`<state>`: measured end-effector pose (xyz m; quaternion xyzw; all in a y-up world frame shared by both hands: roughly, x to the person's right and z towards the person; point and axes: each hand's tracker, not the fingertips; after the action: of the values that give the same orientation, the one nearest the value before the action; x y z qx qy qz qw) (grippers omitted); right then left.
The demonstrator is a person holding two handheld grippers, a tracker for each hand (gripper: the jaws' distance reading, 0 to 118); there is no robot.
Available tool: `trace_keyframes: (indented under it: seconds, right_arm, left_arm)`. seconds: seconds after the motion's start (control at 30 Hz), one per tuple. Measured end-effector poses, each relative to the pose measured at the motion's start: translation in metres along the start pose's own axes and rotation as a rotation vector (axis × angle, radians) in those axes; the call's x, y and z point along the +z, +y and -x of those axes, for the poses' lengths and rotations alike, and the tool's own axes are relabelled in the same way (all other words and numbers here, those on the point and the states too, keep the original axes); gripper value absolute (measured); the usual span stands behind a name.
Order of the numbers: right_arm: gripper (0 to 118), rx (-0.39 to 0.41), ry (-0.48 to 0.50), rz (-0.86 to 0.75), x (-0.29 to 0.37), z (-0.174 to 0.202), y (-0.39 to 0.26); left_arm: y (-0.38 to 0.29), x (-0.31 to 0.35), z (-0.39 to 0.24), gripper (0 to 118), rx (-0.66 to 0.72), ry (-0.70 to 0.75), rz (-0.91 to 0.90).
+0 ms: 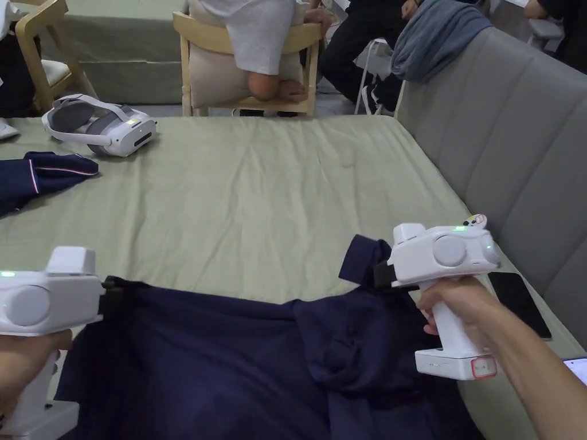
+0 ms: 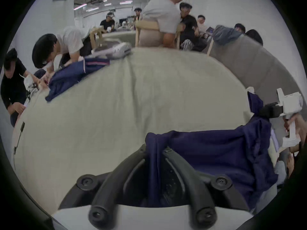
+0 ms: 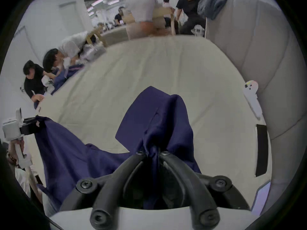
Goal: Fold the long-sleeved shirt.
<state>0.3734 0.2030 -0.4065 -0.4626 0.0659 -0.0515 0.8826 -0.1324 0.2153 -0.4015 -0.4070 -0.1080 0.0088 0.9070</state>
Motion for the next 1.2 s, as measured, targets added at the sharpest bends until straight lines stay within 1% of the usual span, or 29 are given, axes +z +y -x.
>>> trace_keyframes:
  seconds: [0.1,0.17,0.23,0.33,0.37,0.4,0.47,0.53,0.6,0.63,0.67,0.7,0.73,0.77,0.83,0.87,0.9,0.93,0.97,1.0,1.03,1.07,1.13,1.17,1.2]
  right_arm:
    - [7,0.048,0.008,-0.107,0.067,0.012,-0.019]
    - [7,0.052,0.019,-0.171,0.105,0.015,-0.041]
    - [7,0.096,-0.005,-0.219,0.135,0.018,-0.072]
    - [7,0.160,-0.026,-0.231,0.171,0.024,-0.130]
    - [7,0.158,-0.041,-0.229,0.177,0.024,-0.154]
    - [7,0.165,-0.042,-0.197,0.180,0.024,-0.171]
    - [7,0.172,-0.028,-0.100,0.179,0.024,-0.204]
    - [7,0.234,-0.041,0.028,0.161,0.028,-0.222]
    - [7,0.271,-0.042,0.177,0.138,0.028,-0.235]
    - [7,0.301,-0.059,0.238,0.123,0.033,-0.238]
    - [7,0.337,-0.052,0.307,0.109,0.033,-0.242]
    - [7,0.360,-0.067,0.348,0.097,0.034,-0.246]
    - [7,0.364,-0.077,0.370,0.086,0.034,-0.248]
    - [7,0.368,-0.065,0.364,0.079,0.038,-0.248]
    - [9,0.352,-0.076,0.336,0.086,0.042,-0.239]
    - [13,0.352,-0.081,0.337,0.093,0.043,-0.238]
    - [21,0.360,-0.082,0.331,0.099,0.045,-0.239]
    - [44,0.369,-0.089,0.304,0.105,0.045,-0.240]
    - [70,0.370,-0.099,0.265,0.115,0.045,-0.238]
    - [94,0.369,-0.124,0.226,0.128,0.046,-0.235]
    - [114,0.353,-0.122,0.195,0.136,0.045,-0.230]
    - [116,0.331,-0.118,0.150,0.150,0.047,-0.225]
    - [115,0.280,-0.073,0.024,0.175,0.050,-0.214]
    - [109,0.251,-0.071,-0.029,0.181,0.049,-0.205]
    - [90,0.228,-0.080,-0.054,0.185,0.051,-0.200]
  left_arm:
    - [-0.010,0.059,-0.004,13,-0.027,-0.029,-0.097]
    - [-0.028,0.092,-0.007,13,-0.048,-0.045,-0.152]
    - [-0.049,0.130,-0.011,13,-0.062,-0.075,-0.176]
    - [-0.092,0.172,-0.016,13,-0.072,-0.088,-0.174]
    - [-0.110,0.182,-0.018,13,-0.077,-0.089,-0.153]
    - [-0.126,0.176,-0.007,13,-0.076,-0.088,-0.109]
    - [-0.160,0.176,-0.009,13,-0.054,-0.091,-0.004]
    - [-0.185,0.170,-0.025,13,-0.071,-0.079,0.112]
    - [-0.206,0.146,-0.027,13,-0.077,-0.060,0.238]
    - [-0.215,0.134,-0.027,13,-0.069,-0.061,0.300]
    - [-0.222,0.121,-0.025,13,-0.074,-0.071,0.340]
    - [-0.228,0.111,-0.025,13,-0.064,-0.056,0.355]
    - [-0.234,0.101,-0.025,13,-0.065,-0.055,0.378]
    - [-0.239,0.092,-0.026,13,-0.051,-0.051,0.382]
    - [-0.244,0.084,-0.028,17,-0.046,-0.043,0.363]
    - [-0.242,0.086,-0.029,21,-0.036,-0.036,0.343]
    - [-0.238,0.090,-0.027,27,-0.021,-0.052,0.338]
    - [-0.237,0.096,-0.023,48,0.000,-0.071,0.319]
    - [-0.234,0.104,-0.021,76,0.028,-0.098,0.280]
    - [-0.230,0.113,-0.020,100,0.038,-0.100,0.253]
    - [-0.224,0.125,-0.019,109,0.041,-0.083,0.242]
    - [-0.219,0.140,-0.010,105,0.043,-0.079,0.195]
    - [-0.205,0.162,-0.005,103,0.057,-0.113,0.120]
    - [-0.197,0.170,-0.002,96,0.073,-0.093,0.102]
    - [-0.187,0.180,-0.002,78,0.086,-0.066,0.087]
